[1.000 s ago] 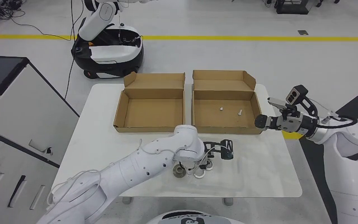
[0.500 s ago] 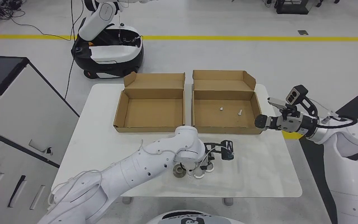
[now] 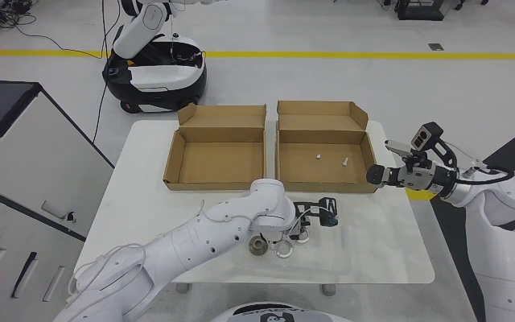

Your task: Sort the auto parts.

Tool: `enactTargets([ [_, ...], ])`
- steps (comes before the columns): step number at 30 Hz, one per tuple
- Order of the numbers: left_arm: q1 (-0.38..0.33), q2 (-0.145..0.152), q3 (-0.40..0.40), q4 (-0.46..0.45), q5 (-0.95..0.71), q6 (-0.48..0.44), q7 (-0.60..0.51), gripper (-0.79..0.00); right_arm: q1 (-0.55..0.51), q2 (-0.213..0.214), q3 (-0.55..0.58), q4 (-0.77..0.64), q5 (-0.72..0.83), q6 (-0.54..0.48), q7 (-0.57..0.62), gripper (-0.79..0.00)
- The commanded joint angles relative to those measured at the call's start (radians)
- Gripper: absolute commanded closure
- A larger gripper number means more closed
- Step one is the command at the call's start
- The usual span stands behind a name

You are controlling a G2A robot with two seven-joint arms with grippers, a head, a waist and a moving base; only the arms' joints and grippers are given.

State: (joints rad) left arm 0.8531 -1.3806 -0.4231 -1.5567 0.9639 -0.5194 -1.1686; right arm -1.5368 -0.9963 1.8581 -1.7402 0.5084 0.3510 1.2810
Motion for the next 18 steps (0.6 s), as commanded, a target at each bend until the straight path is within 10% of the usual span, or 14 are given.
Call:
enactTargets([
  [1, 0.002, 0.004, -0.012, -0.020, 0.000, 0.005, 0.004, 0.000, 0.000, 0.000, 0.000, 0.000, 0.000, 0.000, 0.000, -0.785],
  [18, 0.095, 0.075, -0.182, -0.306, 0.092, 0.027, 0.048, 0.000, 0.000, 0.000, 0.000, 0.000, 0.000, 0.000, 0.000, -0.785],
])
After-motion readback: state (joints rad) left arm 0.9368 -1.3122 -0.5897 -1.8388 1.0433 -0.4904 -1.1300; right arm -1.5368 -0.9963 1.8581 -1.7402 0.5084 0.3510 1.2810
